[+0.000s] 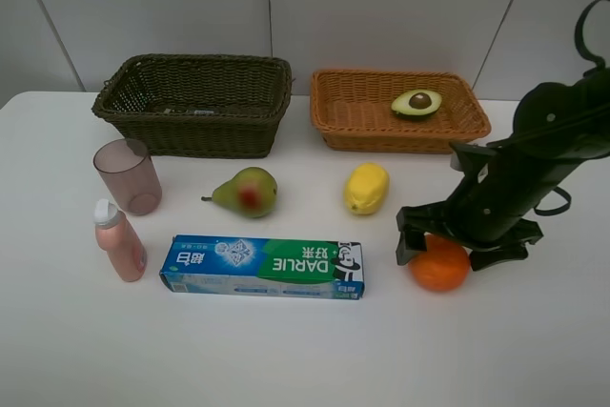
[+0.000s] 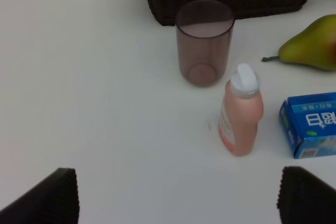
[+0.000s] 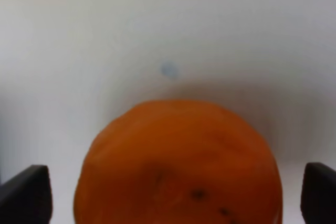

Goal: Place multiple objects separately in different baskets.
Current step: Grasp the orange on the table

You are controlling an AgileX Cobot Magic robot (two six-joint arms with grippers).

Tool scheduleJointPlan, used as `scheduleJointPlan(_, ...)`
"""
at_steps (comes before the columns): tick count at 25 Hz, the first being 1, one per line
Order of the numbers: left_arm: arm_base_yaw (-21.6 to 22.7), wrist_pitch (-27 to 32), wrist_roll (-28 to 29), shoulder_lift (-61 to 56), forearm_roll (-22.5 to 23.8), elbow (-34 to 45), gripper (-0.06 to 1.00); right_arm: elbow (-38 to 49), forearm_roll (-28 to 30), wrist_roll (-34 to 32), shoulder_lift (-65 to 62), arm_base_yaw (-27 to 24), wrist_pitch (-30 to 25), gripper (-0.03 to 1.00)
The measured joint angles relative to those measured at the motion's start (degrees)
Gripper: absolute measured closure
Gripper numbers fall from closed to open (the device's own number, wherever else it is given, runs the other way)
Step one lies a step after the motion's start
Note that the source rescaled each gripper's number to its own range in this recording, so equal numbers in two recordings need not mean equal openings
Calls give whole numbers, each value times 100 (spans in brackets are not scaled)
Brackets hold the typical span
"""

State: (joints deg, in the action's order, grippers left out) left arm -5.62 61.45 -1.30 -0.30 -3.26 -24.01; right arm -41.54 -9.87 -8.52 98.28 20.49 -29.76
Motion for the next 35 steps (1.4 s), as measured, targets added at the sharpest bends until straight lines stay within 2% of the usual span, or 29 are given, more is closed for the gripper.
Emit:
scheduleJointPlan(11,0,0,0,0,0,0,-5,0,86,0,0,0,-5,-2)
scheduleJointPlan(13,0,0,0,0,0,0,-5,0,118,0,0,0,-5,4)
scheduleJointPlan(14,0,0,0,0,0,0,-5,0,118,0,0,0,-5,10)
scheduleJointPlan(17,0,0,0,0,0,0,-5,0,80,0,0,0,-5,38)
scheduleJointPlan(22,0,0,0,0,0,0,-5,0,-61,0,0,0,-10,37)
scheduleJointPlan(35,0,0,0,0,0,0,-5,0,4,0,0,0,-23,37)
